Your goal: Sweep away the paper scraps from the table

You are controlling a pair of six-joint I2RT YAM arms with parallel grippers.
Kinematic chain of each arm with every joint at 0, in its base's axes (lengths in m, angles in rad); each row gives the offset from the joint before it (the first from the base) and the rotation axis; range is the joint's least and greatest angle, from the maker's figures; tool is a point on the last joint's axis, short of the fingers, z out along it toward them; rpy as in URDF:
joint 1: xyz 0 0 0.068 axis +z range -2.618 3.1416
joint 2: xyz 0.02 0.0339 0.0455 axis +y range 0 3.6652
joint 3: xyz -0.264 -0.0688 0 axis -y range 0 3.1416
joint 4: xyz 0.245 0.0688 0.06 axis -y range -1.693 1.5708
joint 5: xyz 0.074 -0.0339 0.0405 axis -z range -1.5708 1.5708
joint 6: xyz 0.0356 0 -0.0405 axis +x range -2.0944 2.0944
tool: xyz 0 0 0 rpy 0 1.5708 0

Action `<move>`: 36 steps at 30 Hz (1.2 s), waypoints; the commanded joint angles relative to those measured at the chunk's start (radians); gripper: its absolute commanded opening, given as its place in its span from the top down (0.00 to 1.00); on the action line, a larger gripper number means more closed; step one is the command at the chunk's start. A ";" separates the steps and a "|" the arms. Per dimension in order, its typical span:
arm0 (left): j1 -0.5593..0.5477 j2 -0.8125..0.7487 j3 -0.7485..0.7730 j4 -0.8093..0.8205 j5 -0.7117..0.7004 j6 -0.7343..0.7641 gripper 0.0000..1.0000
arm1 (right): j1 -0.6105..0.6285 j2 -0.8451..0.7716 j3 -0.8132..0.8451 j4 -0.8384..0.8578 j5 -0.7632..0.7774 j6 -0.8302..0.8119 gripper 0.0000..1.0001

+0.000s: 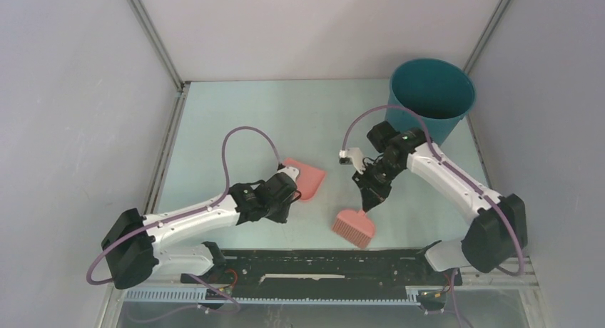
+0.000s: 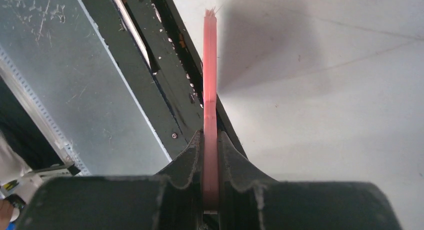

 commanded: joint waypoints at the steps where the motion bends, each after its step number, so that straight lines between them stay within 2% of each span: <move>1: 0.005 0.002 -0.040 0.044 0.082 -0.063 1.00 | 0.046 0.060 0.033 0.039 -0.056 -0.019 1.00; 11: 0.009 0.095 -0.085 0.134 0.149 -0.046 0.98 | 0.068 0.339 0.110 0.147 -0.008 0.001 0.99; 16: 0.009 0.119 -0.078 0.148 0.167 -0.039 0.84 | 0.068 0.472 0.195 0.195 0.031 0.017 0.99; 23: 0.012 0.102 -0.080 0.148 0.120 -0.019 0.64 | 0.064 0.531 0.247 0.265 0.147 0.041 0.83; 27: 0.012 0.116 -0.073 0.149 0.117 -0.013 0.60 | 0.037 0.570 0.321 0.255 0.182 0.033 0.82; 33: 0.012 0.112 -0.065 0.145 0.117 -0.010 0.54 | -0.003 0.643 0.443 0.210 0.115 0.018 0.81; 36: 0.012 0.103 -0.067 0.141 0.107 -0.014 0.47 | 0.003 0.656 0.438 0.222 0.116 0.013 0.71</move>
